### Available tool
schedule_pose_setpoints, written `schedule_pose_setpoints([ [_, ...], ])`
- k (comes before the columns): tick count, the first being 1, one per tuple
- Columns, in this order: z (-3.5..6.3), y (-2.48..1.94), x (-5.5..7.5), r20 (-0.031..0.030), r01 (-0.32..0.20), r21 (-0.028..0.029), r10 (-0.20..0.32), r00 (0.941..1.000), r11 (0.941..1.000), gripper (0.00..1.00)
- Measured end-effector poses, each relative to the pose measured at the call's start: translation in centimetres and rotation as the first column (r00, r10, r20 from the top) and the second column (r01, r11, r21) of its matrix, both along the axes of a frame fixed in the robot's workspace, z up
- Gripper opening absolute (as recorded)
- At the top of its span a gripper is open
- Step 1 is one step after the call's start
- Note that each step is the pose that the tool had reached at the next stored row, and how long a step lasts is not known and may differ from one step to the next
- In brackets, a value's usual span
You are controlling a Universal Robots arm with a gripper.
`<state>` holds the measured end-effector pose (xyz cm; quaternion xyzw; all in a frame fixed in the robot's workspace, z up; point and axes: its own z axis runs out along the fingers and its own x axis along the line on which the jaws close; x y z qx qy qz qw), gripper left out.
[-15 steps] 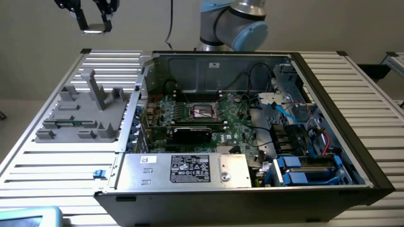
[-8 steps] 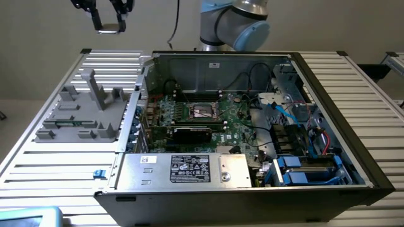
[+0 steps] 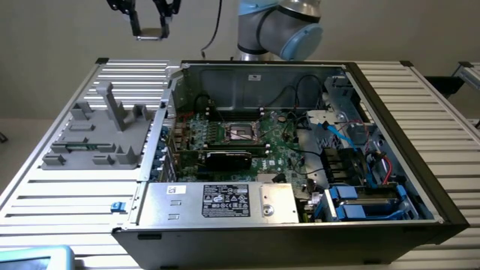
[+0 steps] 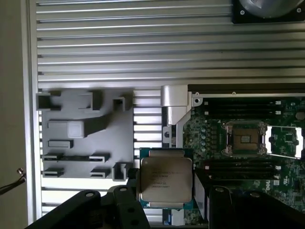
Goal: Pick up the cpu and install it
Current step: 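Pick up the cpu and move it towards the insertion slot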
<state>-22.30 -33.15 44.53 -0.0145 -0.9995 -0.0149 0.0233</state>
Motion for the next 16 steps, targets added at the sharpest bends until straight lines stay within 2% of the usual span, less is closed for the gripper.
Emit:
schedule_pose_setpoints([
  [16,0.00,-0.10,7.3,-0.0001,0.000,0.0003,0.000,1.0000,1.0000,0.54],
])
